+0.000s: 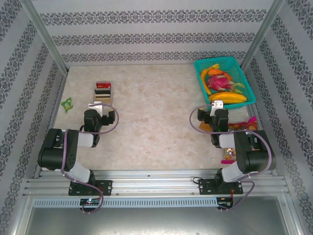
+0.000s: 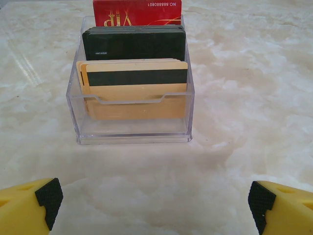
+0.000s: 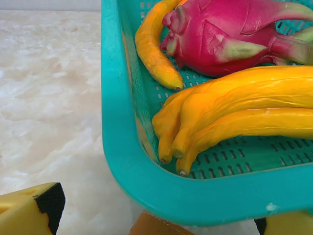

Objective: Put the credit cards into the card holder

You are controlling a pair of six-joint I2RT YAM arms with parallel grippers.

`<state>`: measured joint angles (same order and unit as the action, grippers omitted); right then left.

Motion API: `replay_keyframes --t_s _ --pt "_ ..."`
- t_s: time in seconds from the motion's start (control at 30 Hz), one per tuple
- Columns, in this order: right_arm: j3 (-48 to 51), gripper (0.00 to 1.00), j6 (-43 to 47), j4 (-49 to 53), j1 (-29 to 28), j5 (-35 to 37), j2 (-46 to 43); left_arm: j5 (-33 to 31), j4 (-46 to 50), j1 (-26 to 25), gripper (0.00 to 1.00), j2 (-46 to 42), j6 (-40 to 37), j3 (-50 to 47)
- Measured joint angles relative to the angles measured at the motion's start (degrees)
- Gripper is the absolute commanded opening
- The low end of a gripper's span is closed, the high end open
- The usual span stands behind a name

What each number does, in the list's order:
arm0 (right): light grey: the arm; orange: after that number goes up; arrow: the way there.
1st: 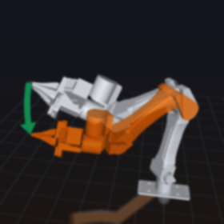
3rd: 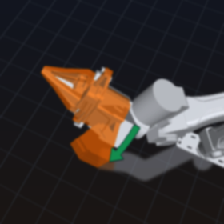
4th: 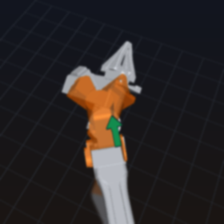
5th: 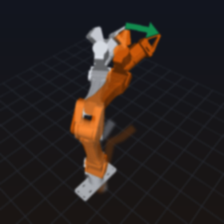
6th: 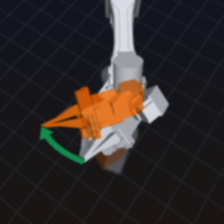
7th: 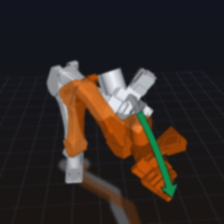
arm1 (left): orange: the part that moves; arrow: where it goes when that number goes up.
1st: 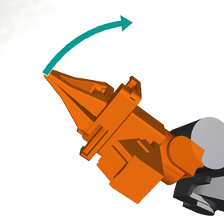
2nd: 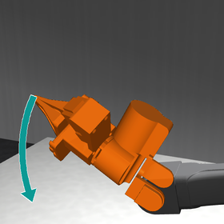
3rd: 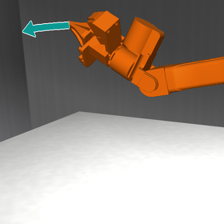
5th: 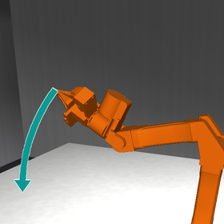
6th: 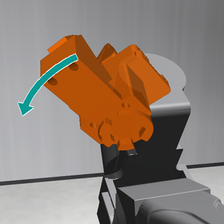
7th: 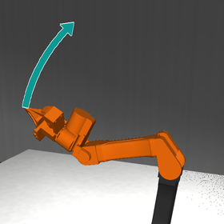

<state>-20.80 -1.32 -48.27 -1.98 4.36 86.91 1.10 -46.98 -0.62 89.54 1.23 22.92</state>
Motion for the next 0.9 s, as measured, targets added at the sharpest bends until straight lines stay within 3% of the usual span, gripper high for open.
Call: replay_keyframes --t_s 0.7,0.9 --pt "0.0 0.98 0.0 0.0 0.0 -0.4 0.0 1.9 0.0 0.0 1.00 -0.3 -0.9 -0.1" --pt "0.0 0.98 0.3 -0.4 0.0 -1.4 -0.2 2.1 1.6 0.0 1.00 -7.4 -0.9 -0.9"
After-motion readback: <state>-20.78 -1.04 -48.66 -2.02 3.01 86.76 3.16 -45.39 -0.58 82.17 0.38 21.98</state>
